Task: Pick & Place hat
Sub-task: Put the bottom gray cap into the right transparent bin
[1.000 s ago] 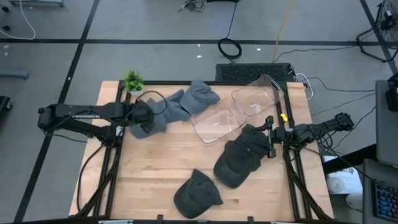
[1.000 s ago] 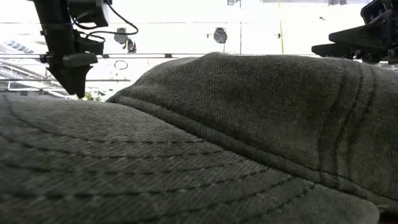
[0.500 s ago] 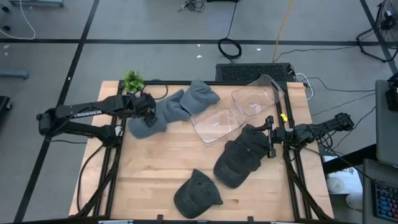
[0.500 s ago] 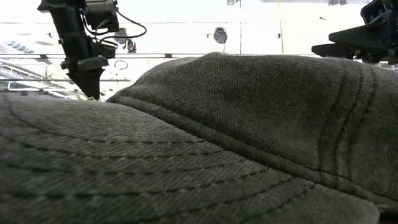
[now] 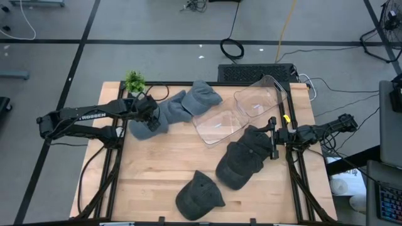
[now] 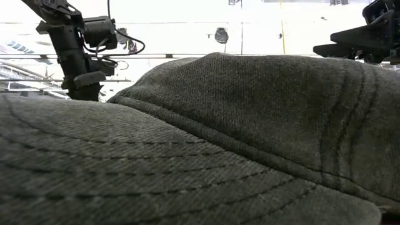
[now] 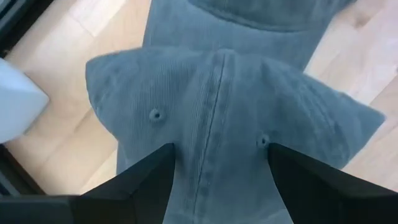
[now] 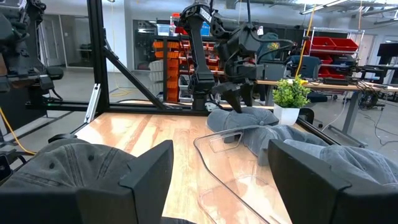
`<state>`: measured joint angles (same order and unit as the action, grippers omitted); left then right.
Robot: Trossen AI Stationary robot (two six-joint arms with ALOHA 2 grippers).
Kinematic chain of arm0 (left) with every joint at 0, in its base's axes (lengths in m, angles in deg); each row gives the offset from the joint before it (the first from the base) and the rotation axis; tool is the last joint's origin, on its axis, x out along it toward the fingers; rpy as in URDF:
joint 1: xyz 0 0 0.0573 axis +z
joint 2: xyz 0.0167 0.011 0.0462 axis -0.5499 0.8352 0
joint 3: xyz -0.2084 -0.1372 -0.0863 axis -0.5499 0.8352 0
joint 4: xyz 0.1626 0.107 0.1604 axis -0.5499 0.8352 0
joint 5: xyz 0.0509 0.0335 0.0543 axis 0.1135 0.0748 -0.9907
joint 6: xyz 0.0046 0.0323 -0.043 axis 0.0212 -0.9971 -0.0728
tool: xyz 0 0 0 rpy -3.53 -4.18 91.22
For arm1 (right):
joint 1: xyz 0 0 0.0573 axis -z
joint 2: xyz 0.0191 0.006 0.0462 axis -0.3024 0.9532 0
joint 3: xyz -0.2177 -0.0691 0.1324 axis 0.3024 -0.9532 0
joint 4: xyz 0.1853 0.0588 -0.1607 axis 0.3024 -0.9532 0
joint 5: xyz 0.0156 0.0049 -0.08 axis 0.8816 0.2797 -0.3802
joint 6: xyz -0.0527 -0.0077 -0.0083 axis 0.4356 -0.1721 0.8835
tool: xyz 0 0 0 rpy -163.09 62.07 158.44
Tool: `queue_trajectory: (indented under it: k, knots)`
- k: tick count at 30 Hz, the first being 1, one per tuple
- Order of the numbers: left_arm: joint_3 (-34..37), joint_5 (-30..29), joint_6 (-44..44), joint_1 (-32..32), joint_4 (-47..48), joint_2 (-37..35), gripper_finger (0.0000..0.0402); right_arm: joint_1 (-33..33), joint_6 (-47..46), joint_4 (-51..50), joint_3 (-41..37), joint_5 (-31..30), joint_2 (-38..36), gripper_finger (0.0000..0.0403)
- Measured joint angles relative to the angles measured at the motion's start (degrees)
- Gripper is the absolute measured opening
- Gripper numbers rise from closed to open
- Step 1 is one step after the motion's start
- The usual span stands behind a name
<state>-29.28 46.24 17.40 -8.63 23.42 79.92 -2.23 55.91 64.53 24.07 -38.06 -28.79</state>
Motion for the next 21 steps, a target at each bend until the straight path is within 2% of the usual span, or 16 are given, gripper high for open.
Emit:
queue_trajectory:
  k: [9,12,16,21]
  knots:
    - [4.02,-0.6,0.82,0.0,-4.98,0.0,0.0268,0.0,0.0,0.0,0.0,0.02,0.0,0.0249]
    - [4.1,-0.87,1.18,0.0,-5.11,0.0,0.0256,0.0,0.0,0.0,-0.01,0.01,0.0,0.0249]
    - [4.1,-0.88,1.49,0.0,-5.11,0.0,0.0193,0.0,-0.02,0.0,0.0,0.0,0.0,0.0249]
    - [4.1,-0.98,4.06,0.0,-5.11,0.0,0.005,0.0,-0.01,0.0,0.0,0.0,0.0,0.0249]
